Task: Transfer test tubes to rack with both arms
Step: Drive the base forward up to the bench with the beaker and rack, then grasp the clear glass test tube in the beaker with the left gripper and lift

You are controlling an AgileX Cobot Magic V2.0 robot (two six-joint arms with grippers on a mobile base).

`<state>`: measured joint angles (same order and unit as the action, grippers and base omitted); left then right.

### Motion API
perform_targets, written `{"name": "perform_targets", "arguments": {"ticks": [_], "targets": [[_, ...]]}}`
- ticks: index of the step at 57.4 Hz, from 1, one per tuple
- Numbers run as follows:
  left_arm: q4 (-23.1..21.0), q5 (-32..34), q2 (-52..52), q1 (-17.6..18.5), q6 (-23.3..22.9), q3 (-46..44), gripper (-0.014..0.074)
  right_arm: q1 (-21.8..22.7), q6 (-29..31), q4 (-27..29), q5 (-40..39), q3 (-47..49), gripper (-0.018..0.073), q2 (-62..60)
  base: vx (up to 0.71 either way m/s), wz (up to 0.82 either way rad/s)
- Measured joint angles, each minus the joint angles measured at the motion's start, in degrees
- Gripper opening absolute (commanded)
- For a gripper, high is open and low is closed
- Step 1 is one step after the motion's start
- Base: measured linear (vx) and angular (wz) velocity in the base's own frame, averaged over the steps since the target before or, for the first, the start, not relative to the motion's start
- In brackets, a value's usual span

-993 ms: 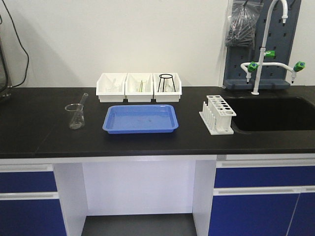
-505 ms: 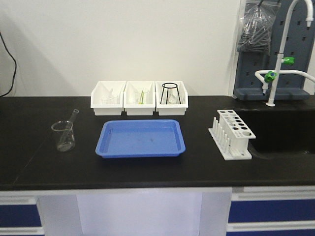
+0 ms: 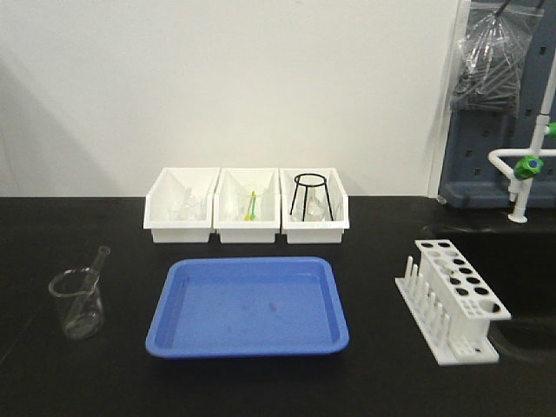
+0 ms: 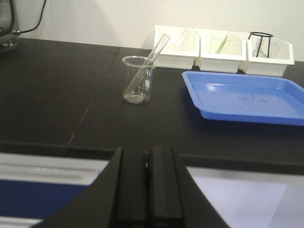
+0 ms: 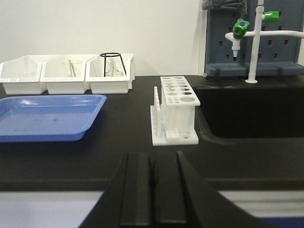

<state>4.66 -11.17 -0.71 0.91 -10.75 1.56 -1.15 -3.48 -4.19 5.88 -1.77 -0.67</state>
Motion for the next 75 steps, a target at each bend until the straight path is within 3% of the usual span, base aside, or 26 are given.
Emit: {"name": "perform_targets", "arguments": {"ticks": [36,75], "targets": [[0.0,0.0,0.0,0.0,0.0,0.0,-0.0004,0.0,0.0,0.0,0.0,0.0,-0.0008,0.0,0.32,-0.01],[0.0,0.0,0.0,0.0,0.0,0.0,-0.0004,0.0,0.0,0.0,0.0,0.0,-0.0008,0.0,0.13,0.0]]}}
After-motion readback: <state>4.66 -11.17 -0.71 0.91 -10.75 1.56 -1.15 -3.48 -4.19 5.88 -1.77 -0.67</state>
